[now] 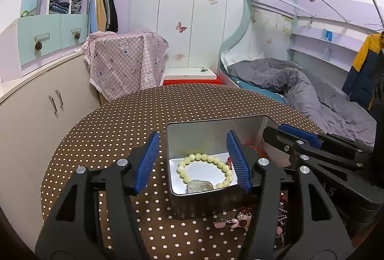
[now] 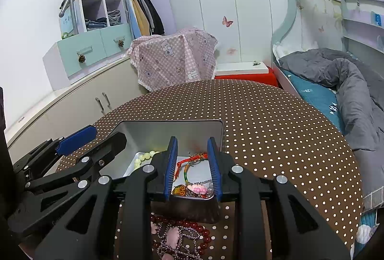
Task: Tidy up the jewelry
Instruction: 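Carry the jade pendant and white charm into the box and open both tools, then withdraw both tools and move the right tool to the silver chain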
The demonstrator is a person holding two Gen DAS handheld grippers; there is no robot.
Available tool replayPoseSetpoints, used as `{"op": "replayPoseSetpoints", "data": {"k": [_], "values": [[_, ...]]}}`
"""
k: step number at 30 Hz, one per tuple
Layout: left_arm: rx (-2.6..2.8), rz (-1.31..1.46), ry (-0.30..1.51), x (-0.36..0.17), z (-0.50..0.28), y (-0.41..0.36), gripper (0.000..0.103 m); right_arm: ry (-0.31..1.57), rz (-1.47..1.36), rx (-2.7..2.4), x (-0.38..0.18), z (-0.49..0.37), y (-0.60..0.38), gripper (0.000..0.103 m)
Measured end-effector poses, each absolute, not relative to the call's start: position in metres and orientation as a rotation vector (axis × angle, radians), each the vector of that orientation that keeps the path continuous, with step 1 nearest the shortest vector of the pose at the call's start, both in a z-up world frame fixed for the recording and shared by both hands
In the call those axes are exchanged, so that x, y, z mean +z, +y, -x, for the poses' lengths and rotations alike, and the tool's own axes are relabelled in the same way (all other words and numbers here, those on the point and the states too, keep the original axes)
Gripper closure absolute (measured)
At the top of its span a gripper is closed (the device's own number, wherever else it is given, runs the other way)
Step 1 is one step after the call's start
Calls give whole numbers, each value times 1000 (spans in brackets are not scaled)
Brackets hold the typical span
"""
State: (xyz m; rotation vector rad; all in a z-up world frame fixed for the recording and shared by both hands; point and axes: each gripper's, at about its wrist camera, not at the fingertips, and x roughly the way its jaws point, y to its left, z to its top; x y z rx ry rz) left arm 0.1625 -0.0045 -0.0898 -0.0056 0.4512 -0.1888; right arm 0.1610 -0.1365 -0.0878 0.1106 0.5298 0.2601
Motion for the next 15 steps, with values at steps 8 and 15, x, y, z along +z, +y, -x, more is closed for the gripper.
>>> {"op": "replayPoseSetpoints", "data": {"k": [8, 15], "values": [[-178, 8, 453, -88, -162, -2, 44, 534, -114, 252, -86, -158, -137, 74], [-183, 35, 439, -80, -154, 3, 37, 510, -121, 185, -78, -150, -147, 44]]}}
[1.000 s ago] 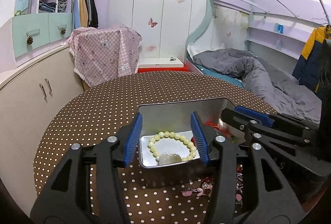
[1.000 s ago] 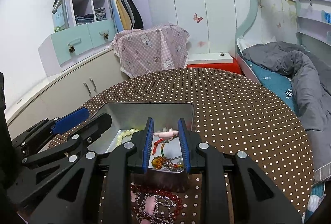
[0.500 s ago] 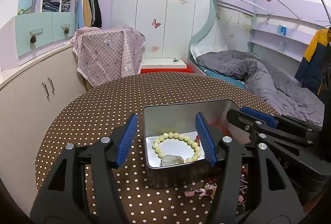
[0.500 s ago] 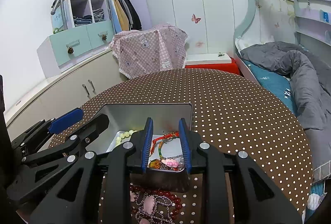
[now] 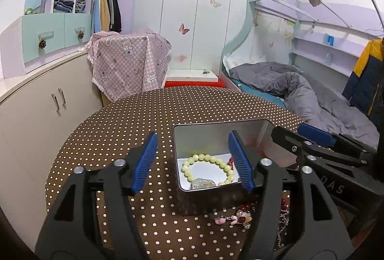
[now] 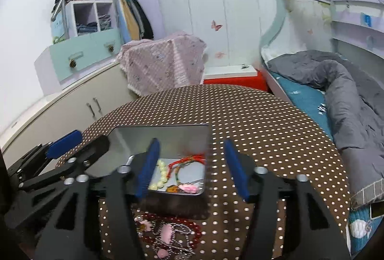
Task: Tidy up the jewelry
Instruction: 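Withdraw both tools and move the right tool to the silver chain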
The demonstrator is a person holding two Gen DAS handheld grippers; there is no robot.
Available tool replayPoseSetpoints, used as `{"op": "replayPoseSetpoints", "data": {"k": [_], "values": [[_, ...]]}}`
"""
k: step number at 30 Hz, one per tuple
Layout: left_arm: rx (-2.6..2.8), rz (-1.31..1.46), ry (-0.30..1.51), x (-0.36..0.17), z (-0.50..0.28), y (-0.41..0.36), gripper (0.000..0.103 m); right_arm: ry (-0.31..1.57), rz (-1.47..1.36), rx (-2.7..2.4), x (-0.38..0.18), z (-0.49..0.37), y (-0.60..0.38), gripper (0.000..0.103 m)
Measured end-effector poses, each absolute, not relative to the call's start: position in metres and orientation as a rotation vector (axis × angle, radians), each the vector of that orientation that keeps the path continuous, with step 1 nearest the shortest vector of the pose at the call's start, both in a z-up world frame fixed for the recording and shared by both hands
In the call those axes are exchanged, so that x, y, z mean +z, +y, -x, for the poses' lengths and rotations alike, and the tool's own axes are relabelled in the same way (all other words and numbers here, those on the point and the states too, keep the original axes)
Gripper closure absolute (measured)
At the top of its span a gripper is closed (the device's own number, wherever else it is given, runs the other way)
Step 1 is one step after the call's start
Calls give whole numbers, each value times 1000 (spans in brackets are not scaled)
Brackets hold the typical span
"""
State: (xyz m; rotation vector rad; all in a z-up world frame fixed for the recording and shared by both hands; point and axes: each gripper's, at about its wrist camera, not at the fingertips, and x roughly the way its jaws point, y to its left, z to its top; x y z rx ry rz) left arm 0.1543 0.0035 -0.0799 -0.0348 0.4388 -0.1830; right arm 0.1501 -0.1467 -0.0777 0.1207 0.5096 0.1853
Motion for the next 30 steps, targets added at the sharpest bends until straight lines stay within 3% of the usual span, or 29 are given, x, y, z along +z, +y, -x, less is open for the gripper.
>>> {"op": "replayPoseSetpoints", "data": {"k": [18, 30], "values": [[-213, 25, 374, -61, -107, 6, 27, 462, -134, 93, -60, -102, -163, 10], [-261, 32, 405, -68, -81, 6, 16, 473, -115, 28, -67, -70, -175, 8]]}}
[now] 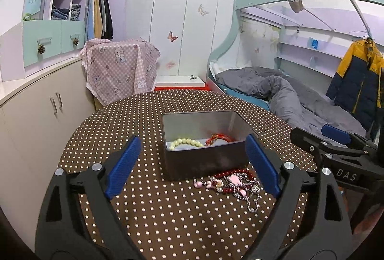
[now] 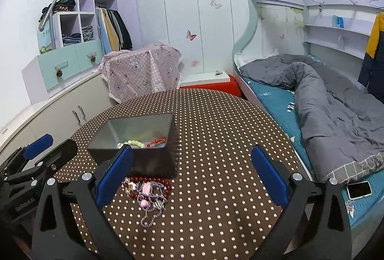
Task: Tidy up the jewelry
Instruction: 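Withdraw both tools and move the right tool to the silver chain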
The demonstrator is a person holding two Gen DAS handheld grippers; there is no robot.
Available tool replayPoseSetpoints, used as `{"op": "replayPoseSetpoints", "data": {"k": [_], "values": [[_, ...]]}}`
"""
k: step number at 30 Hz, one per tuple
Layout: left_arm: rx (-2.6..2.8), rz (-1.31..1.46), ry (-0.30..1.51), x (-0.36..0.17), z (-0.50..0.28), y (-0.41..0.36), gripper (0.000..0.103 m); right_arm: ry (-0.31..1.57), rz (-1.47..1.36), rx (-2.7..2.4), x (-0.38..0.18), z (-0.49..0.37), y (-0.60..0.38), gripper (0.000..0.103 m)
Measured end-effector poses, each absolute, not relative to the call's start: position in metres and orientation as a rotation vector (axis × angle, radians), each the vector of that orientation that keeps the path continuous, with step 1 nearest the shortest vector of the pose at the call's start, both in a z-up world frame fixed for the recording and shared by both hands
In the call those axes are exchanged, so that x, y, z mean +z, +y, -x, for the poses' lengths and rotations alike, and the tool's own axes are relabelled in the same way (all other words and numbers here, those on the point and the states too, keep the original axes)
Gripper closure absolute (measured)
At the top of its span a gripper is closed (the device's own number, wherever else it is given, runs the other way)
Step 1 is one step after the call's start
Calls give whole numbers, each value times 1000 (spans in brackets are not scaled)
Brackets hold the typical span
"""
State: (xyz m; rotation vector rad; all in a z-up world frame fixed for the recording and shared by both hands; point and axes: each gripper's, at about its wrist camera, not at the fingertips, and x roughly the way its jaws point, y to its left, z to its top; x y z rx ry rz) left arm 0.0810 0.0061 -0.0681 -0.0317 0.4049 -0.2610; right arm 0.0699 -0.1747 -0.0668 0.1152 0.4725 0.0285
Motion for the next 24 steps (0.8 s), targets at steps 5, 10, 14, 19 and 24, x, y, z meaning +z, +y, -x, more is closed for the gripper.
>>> {"op": "replayPoseSetpoints", "data": {"k": [5, 10, 14, 19, 24], "values": [[-264, 38, 434, -75, -78, 11, 13, 499, -111, 26, -74, -65, -175, 8], [-270, 52, 473, -85, -77, 17, 12, 539, -102, 35, -85, -65, -171, 8], [-261, 52, 502, -93, -79, 21, 12, 569, -83, 50, -94, -66, -165, 8], [-258, 59, 535, -102, -81, 25, 12, 615, -67, 46, -105, -71, -158, 8], [-264, 67, 564, -109, -84, 27, 12, 643, -23, 53, -114, -77, -146, 8]]}}
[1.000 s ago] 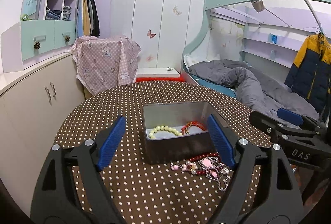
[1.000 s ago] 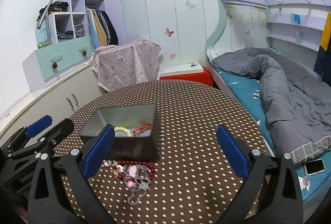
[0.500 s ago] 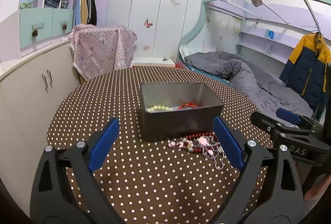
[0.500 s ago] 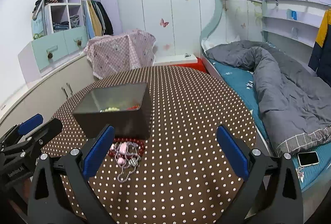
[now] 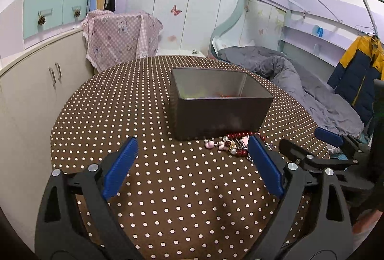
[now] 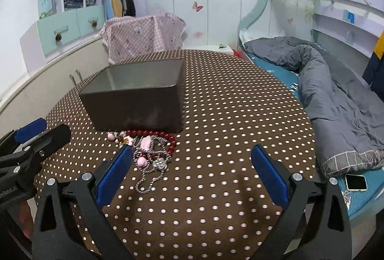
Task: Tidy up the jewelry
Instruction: 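Withdraw both tools and move the right tool to the silver chain, then lift the silver chain with the right tool while left closes on a pink charm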
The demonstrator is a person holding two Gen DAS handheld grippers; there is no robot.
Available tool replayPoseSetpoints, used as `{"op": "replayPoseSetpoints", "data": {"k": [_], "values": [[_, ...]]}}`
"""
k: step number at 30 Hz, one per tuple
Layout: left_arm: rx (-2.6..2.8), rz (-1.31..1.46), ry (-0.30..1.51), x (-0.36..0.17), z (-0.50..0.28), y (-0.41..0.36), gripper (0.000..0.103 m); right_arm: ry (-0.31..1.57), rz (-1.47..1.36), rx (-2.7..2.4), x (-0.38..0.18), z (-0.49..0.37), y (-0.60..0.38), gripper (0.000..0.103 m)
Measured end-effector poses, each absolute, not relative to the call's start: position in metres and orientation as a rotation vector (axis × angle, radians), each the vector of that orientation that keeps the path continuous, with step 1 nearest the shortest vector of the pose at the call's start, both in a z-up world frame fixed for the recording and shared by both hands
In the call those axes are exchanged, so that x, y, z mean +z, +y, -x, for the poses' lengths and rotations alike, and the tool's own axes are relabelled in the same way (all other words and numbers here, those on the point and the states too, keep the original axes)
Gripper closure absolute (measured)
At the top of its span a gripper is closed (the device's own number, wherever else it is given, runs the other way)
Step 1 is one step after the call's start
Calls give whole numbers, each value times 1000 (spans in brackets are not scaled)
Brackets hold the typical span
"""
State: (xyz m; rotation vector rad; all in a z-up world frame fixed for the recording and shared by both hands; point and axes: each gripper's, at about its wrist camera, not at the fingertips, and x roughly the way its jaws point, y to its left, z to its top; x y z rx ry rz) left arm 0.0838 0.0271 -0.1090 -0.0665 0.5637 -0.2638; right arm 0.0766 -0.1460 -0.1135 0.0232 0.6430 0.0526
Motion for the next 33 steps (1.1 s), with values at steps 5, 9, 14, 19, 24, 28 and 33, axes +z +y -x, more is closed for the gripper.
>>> {"op": "replayPoseSetpoints", "data": {"k": [5, 9, 14, 19, 24, 28, 33], "values": [[-276, 59, 581, -115, -85, 25, 12, 666, 10, 65, -120, -83, -135, 21], [-278, 54, 589, -117, -87, 25, 12, 693, 24, 78, -126, -90, -130, 40], [-270, 65, 602, -120, -91, 28, 12, 739, 29, 89, -136, -97, -127, 71], [-267, 77, 612, -122, -95, 31, 12, 735, 50, 108, -137, -96, -125, 90], [-273, 70, 614, -122, -96, 31, 12, 713, 22, 110, -129, -92, -130, 90], [-277, 67, 617, -122, -97, 28, 12, 664, 3, 120, -112, -85, -136, 90], [-285, 67, 615, -120, -96, 23, 12, 587, -8, 120, -85, -77, -140, 90]]}}
